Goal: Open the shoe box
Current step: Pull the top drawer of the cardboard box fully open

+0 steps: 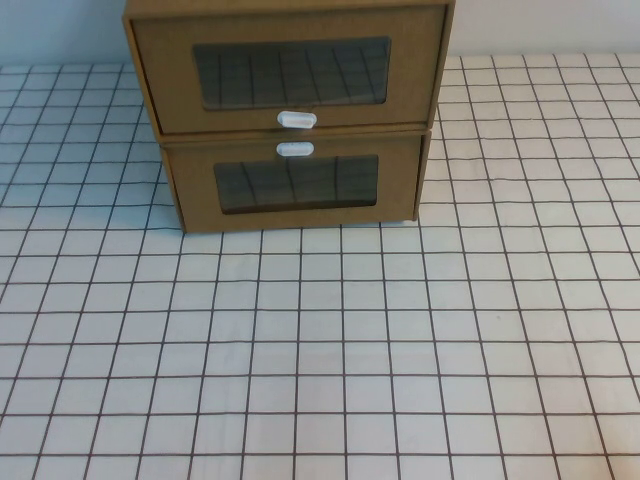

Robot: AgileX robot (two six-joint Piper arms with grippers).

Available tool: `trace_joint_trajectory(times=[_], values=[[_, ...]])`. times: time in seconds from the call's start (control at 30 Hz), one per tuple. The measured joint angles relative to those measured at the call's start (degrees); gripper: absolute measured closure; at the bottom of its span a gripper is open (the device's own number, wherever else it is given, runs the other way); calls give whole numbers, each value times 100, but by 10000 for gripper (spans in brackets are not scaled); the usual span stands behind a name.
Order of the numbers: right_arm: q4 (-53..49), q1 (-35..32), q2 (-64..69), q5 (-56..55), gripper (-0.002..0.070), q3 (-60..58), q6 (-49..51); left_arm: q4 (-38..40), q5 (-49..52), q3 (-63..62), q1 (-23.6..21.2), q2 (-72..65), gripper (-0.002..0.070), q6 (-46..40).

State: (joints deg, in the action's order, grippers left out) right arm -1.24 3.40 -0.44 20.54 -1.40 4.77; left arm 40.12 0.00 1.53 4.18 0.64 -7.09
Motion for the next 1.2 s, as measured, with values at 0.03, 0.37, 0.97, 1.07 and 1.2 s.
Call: trace_joint_trajectory(times=[0.03, 0.37, 0.97, 1.07, 1.2], values=[[0, 0, 0, 0, 689, 0, 0, 0, -42, 0, 0, 0, 677, -8], [0, 0, 0, 0, 689, 0, 0, -233, 1202, -1402, 0, -1637, 677, -623], [0, 0, 0, 0, 689, 0, 0, -135, 3578, -6123, 0, -6281, 677, -2831], [0, 0, 0, 0, 689, 0, 0, -34, 3699, -7357, 0, -7065, 677, -2980], [0, 0, 0, 0, 689, 0, 0, 73, 4259, -9167, 0, -8199, 677, -3031]])
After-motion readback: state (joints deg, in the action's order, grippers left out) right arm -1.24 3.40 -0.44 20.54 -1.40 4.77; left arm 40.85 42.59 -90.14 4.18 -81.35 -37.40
